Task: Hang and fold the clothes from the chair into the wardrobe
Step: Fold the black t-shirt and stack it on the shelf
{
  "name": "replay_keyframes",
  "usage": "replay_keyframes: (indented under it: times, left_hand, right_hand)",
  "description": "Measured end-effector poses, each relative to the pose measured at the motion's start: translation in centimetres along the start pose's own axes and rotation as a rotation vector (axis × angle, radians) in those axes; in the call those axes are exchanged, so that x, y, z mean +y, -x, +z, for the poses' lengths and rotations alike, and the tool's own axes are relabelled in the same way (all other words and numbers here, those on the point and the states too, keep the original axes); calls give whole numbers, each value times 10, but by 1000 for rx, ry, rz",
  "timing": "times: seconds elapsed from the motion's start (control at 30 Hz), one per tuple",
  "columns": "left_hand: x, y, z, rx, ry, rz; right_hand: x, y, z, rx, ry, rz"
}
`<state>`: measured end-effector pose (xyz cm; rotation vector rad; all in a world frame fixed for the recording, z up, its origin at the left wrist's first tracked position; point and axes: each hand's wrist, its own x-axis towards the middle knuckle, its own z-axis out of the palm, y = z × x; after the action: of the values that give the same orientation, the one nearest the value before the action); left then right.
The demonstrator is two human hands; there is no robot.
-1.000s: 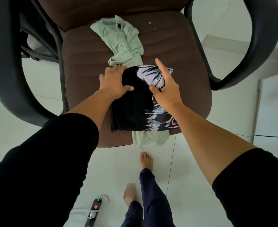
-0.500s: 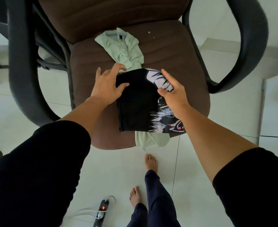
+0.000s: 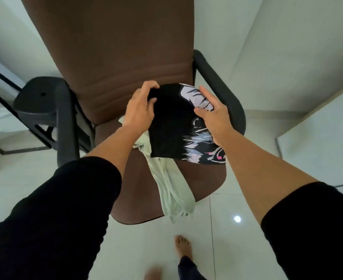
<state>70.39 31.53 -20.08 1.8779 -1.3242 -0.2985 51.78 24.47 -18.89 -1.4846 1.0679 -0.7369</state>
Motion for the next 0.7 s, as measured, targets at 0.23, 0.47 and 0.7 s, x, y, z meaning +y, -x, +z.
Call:
replay_keyframes:
  times: [0.23, 0.47, 0.7]
  left_hand:
    - [98, 12, -43, -176, 3, 219]
    - [229, 61, -39, -477, 131, 347]
    - [355, 151, 10, -745, 215, 632]
  right_hand:
    - [-82, 90, -44, 253, -41, -77]
    - [-116, 221, -122, 579, -72, -85]
    - [-115, 355, -214, 917, -105, -84]
